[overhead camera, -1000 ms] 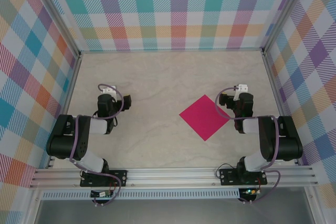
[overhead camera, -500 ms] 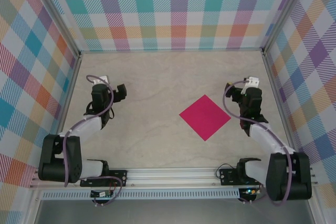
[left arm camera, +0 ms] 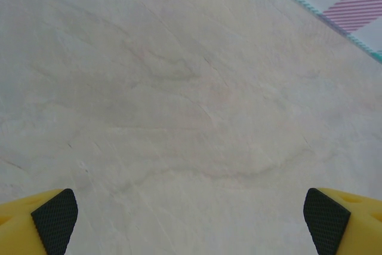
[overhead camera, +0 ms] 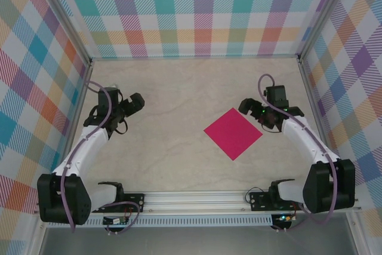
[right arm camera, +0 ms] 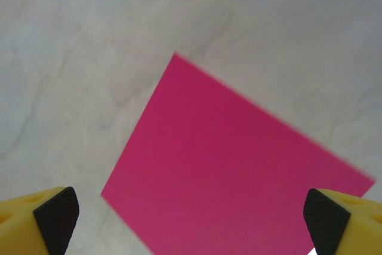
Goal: Fold a paper plane with a square sheet of paper (pick it up from the middle)
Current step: Rotate the square sheet of paper at the center of the table.
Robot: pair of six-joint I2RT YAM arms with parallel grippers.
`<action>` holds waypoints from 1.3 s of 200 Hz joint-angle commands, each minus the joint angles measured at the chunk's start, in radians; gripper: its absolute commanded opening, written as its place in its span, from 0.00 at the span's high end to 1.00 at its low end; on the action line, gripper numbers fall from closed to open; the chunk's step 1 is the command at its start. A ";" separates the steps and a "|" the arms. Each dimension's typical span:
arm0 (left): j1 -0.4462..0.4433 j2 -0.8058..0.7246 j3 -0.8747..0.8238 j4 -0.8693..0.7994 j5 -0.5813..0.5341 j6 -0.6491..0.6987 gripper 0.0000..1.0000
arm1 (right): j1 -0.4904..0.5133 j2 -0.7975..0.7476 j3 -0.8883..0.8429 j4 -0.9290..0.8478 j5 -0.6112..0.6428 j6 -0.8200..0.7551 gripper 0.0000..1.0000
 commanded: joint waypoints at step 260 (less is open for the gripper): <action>0.010 0.048 0.031 -0.173 0.182 0.006 0.00 | 0.320 0.778 0.520 -0.115 -0.008 0.286 0.00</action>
